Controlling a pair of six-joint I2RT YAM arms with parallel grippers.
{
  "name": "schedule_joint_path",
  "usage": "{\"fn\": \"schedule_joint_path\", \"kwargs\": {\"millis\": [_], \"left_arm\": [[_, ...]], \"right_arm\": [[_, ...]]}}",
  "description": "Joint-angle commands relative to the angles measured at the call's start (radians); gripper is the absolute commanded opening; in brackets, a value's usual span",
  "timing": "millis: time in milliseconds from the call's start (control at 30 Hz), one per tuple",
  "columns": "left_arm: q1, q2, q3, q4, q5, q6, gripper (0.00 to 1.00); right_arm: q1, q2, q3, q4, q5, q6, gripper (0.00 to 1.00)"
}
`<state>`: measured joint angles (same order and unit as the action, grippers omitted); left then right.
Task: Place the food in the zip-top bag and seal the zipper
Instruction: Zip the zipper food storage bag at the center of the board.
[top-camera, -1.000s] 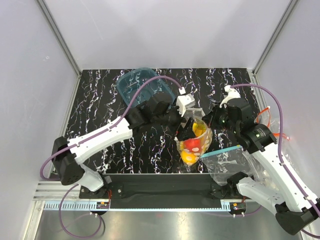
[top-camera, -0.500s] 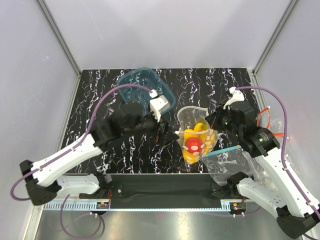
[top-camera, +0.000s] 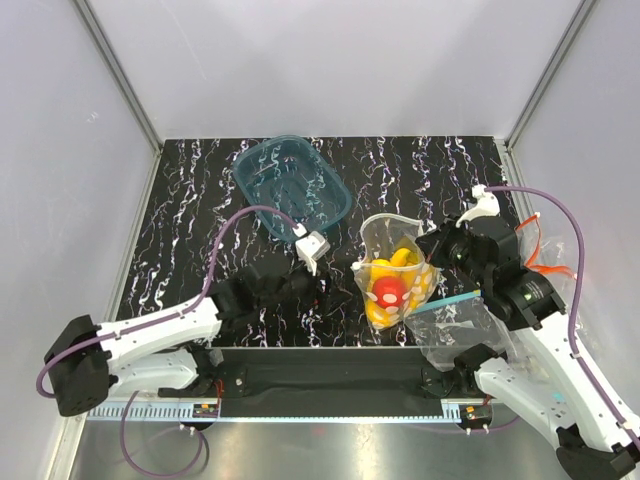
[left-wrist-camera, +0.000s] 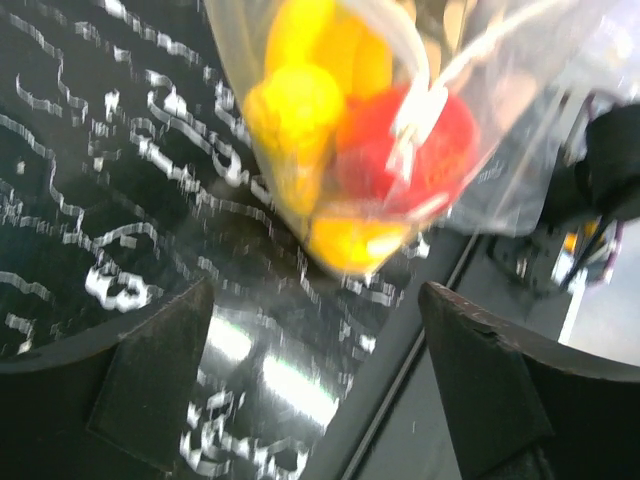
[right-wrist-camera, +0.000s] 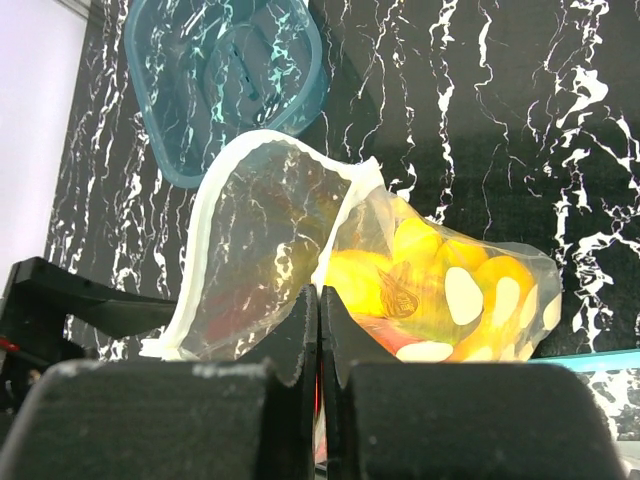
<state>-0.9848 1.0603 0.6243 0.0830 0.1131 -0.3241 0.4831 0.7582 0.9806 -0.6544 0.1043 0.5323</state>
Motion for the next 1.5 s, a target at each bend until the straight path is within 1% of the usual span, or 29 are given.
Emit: {"fn": "schedule_joint_path", "kwargs": {"millis": [0, 33, 67, 133, 233, 333, 367, 433, 467, 533, 567, 667, 800, 833, 900, 933, 1000, 1033, 1167, 1233, 1300, 1333, 1400, 1433, 1467], "left_arm": [[-0.005, 0.016, -0.026, 0.335, -0.027, -0.039, 0.86], [-0.005, 0.021, -0.041, 0.413, -0.003, -0.044, 0.82], [-0.006, 0.021, -0.058, 0.454, 0.006, -0.049, 0.81], [-0.008, 0.02, -0.1, 0.55, 0.016, -0.053, 0.81], [-0.011, 0.027, -0.118, 0.601, -0.009, -0.044, 0.81], [-0.011, 0.055, -0.095, 0.601, -0.01, -0.027, 0.79], [-0.011, 0.066, -0.091, 0.604, -0.007, -0.024, 0.73], [-0.011, 0.09, -0.068, 0.595, -0.009, -0.013, 0.67], [-0.012, 0.098, -0.061, 0.594, -0.012, -0.01, 0.6], [-0.011, 0.118, -0.048, 0.575, -0.013, -0.001, 0.54], [-0.012, 0.121, -0.032, 0.568, -0.016, -0.001, 0.52], [-0.015, 0.132, -0.025, 0.567, -0.024, -0.006, 0.52], [-0.015, 0.142, -0.02, 0.584, -0.038, -0.003, 0.47], [-0.015, 0.144, -0.018, 0.59, -0.039, -0.001, 0.39], [-0.015, 0.15, -0.011, 0.597, -0.039, -0.004, 0.28], [-0.015, 0.153, -0.006, 0.595, -0.03, -0.004, 0.13], [-0.015, 0.152, 0.002, 0.575, -0.018, -0.001, 0.03], [-0.015, 0.147, 0.003, 0.569, -0.018, -0.001, 0.0], [-0.014, 0.086, -0.005, 0.52, -0.059, 0.016, 0.0], [-0.011, 0.04, 0.018, 0.45, -0.075, 0.048, 0.0], [-0.008, -0.003, 0.037, 0.374, -0.076, 0.094, 0.0], [0.0, -0.017, 0.049, 0.353, -0.075, 0.109, 0.0], [0.018, -0.055, 0.069, 0.298, -0.069, 0.143, 0.0], [0.027, -0.066, 0.074, 0.282, -0.063, 0.146, 0.0], [0.037, -0.077, 0.075, 0.271, -0.05, 0.148, 0.0]], "right_arm": [[-0.003, -0.022, -0.006, 0.078, 0.015, 0.035, 0.0], [-0.003, -0.023, -0.007, 0.079, 0.014, 0.037, 0.0], [-0.001, -0.023, -0.007, 0.075, 0.014, 0.037, 0.0], [-0.003, -0.026, -0.005, 0.067, 0.015, 0.035, 0.0], [-0.001, -0.034, -0.008, 0.062, 0.02, 0.032, 0.0], [-0.003, -0.042, -0.011, 0.062, 0.018, 0.034, 0.0], [-0.001, -0.045, -0.011, 0.059, 0.018, 0.034, 0.0], [-0.003, -0.042, -0.01, 0.058, 0.018, 0.034, 0.01], [-0.001, -0.046, -0.008, 0.058, 0.015, 0.035, 0.0], [-0.001, -0.048, -0.007, 0.056, 0.017, 0.037, 0.0], [-0.003, -0.049, -0.007, 0.056, 0.017, 0.038, 0.0], [-0.003, -0.053, -0.003, 0.05, 0.023, 0.04, 0.0], [-0.003, -0.06, -0.006, 0.047, 0.026, 0.041, 0.0], [-0.003, -0.06, -0.008, 0.047, 0.026, 0.041, 0.0], [-0.001, -0.06, -0.008, 0.044, 0.032, 0.037, 0.0], [-0.001, -0.059, -0.005, 0.035, 0.037, 0.032, 0.0], [-0.001, -0.054, 0.01, 0.022, 0.051, 0.025, 0.0], [-0.003, -0.051, 0.015, 0.009, 0.055, 0.015, 0.0], [-0.003, -0.063, 0.024, -0.024, 0.077, -0.002, 0.04], [-0.003, -0.079, 0.013, -0.039, 0.087, -0.002, 0.04], [-0.003, -0.109, -0.006, -0.045, 0.116, -0.002, 0.12], [-0.003, -0.117, -0.01, -0.048, 0.126, -0.003, 0.19], [-0.003, -0.134, -0.011, -0.056, 0.144, -0.011, 0.36], [-0.003, -0.135, -0.007, -0.069, 0.165, -0.014, 0.51], [-0.003, -0.137, 0.004, -0.077, 0.173, -0.021, 0.59]]}}
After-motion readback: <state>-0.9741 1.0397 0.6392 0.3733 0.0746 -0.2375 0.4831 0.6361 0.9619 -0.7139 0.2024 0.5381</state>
